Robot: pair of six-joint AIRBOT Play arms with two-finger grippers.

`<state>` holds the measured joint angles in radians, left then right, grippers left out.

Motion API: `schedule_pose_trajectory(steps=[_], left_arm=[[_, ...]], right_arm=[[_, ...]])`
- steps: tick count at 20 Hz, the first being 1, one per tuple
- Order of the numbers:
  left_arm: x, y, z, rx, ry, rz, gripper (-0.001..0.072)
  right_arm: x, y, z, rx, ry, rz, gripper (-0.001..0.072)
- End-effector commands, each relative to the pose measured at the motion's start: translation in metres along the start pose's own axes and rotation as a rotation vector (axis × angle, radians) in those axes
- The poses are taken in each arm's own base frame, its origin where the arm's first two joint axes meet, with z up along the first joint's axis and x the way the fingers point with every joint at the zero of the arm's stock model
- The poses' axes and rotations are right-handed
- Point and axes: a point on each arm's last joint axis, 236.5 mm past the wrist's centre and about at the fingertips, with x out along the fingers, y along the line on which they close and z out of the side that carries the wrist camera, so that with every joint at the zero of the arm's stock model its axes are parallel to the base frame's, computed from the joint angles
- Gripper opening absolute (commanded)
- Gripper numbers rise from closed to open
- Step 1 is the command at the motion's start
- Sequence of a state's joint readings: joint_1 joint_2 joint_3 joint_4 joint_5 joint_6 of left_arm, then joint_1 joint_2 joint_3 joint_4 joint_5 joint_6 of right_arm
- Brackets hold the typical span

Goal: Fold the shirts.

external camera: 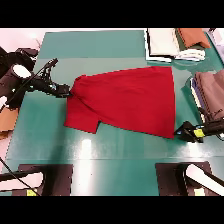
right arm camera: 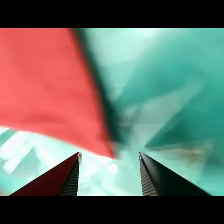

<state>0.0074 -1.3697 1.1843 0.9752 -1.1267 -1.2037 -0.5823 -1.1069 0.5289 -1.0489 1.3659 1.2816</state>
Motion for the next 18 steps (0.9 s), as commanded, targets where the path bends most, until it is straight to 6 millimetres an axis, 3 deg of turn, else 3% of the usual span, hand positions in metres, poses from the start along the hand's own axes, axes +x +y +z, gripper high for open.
schedule_pose_trajectory(steps=[1, 3, 5, 7, 9, 11, 13, 16, 18], left_arm=[[-0.001, -0.003, 0.002, -0.003, -0.007, -0.01, 0.0021], [-0.002, -0.005, 0.0, -0.006, -0.001, -0.017, 0.0021], [-0.007, -0.01, -0.002, 0.001, 0.002, -0.023, 0.0021], [-0.029, -0.021, 0.005, 0.034, -0.054, -0.016, 0.0021], [-0.07, -0.044, 0.019, 0.08, -0.168, -0.005, 0.0021], [-0.134, -0.079, 0.036, 0.172, -0.33, 0.01, 0.0021], [-0.22, -0.128, 0.049, 0.289, -0.548, 0.025, 0.0021], [-0.372, -0.21, 0.047, 0.433, -0.964, 0.037, 0.002], [-0.462, -0.258, 0.023, 0.519, -1.22, 0.034, 0.002]], right_arm=[[0.023, 0.022, 0.009, -0.042, -0.005, 0.037, 0.0429], [0.031, 0.037, 0.011, -0.13, 0.014, 0.007, 0.0281], [0.033, 0.057, 0.015, -0.234, 0.005, -0.017, 0.0041], [0.014, 0.087, 0.026, -0.351, -0.073, -0.021, 0.0022], [-0.033, 0.131, 0.04, -0.483, -0.218, -0.003, 0.0021], [-0.101, 0.178, 0.044, -0.613, -0.408, 0.016, 0.0021], [-0.193, 0.229, 0.034, -0.743, -0.671, 0.027, 0.0021], [-0.336, 0.285, -0.017, -0.88, -1.104, 0.018, 0.0021], [-0.403, 0.303, -0.062, -0.927, -1.315, -0.022, 0.0021]])
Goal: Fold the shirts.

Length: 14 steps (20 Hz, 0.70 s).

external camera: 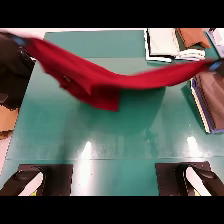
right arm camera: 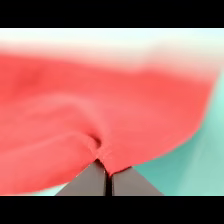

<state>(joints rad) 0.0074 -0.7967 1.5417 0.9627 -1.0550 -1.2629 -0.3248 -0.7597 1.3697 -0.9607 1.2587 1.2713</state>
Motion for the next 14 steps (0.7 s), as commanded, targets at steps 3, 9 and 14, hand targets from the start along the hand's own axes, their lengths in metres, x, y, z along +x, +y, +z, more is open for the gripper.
schedule_pose_trajectory(steps=[3, 9, 14], left_arm=[[-0.168, -0.077, 0.147, 0.18, -0.541, 0.054, 0.0019], [-0.162, -0.044, 0.14, 0.171, -0.442, 0.188, 0.0019], [0.004, 0.041, 0.022, -0.039, 0.064, 0.159, 0.0021]], right_arm=[[-0.156, 0.053, 0.112, -0.231, -0.428, -0.192, 0.0021], [-0.134, 0.052, 0.121, -0.195, -0.31, -0.112, 0.002], [0.002, 0.002, 0.067, -0.065, 0.084, -0.006, 0.002]])
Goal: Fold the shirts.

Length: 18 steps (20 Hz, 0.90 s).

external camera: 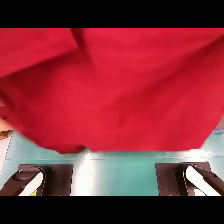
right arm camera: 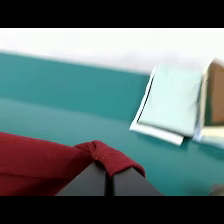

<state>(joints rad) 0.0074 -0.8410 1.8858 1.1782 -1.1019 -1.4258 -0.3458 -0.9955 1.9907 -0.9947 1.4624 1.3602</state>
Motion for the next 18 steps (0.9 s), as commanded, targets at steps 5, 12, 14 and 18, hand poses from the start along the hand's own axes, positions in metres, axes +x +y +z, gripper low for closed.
schedule_pose_trajectory(steps=[5, 12, 14, 18], left_arm=[[0.169, 0.052, -0.305, -0.342, 0.773, -0.049, 0.0021], [0.248, 0.097, -0.436, -0.448, 0.867, 0.041, 0.002], [0.259, 0.101, -0.417, -0.433, 0.809, 0.045, 0.0021], [0.24, 0.083, -0.409, -0.425, 0.91, -0.02, 0.0021]], right_arm=[[0.187, -0.052, -0.213, 0.126, 0.719, 0.004, 0.002], [0.299, -0.087, -0.28, 0.294, 0.767, 0.033, 0.002], [0.312, -0.09, -0.255, 0.313, 0.703, 0.063, 0.002], [0.293, -0.108, -0.248, 0.262, 0.735, 0.025, 0.0019]])
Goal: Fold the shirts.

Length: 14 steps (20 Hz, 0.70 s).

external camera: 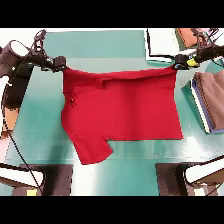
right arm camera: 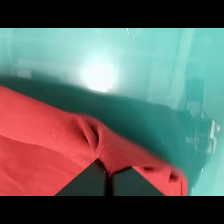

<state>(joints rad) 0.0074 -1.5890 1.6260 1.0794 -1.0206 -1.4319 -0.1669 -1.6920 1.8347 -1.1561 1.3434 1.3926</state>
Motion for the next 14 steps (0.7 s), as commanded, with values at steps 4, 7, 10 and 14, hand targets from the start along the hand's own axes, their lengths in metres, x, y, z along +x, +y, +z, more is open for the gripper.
schedule_pose_trajectory(steps=[4, 7, 10, 14], left_arm=[[0.011, 0.001, -0.073, 0.008, 0.271, -0.034, 0.0021], [0.026, 0.007, -0.114, -0.035, 0.364, -0.035, 0.0022], [0.04, 0.002, -0.15, -0.024, 0.443, -0.042, 0.0022], [0.041, 0.002, -0.145, -0.077, 0.414, -0.018, 0.0455]], right_arm=[[0.004, -0.04, -0.056, -0.009, 0.153, -0.118, 0.002], [0.023, -0.045, -0.089, 0.024, 0.215, -0.113, 0.0021], [0.038, -0.043, -0.107, 0.057, 0.249, -0.083, 0.0022], [0.035, -0.03, -0.095, 0.087, 0.206, -0.018, 0.0458]])
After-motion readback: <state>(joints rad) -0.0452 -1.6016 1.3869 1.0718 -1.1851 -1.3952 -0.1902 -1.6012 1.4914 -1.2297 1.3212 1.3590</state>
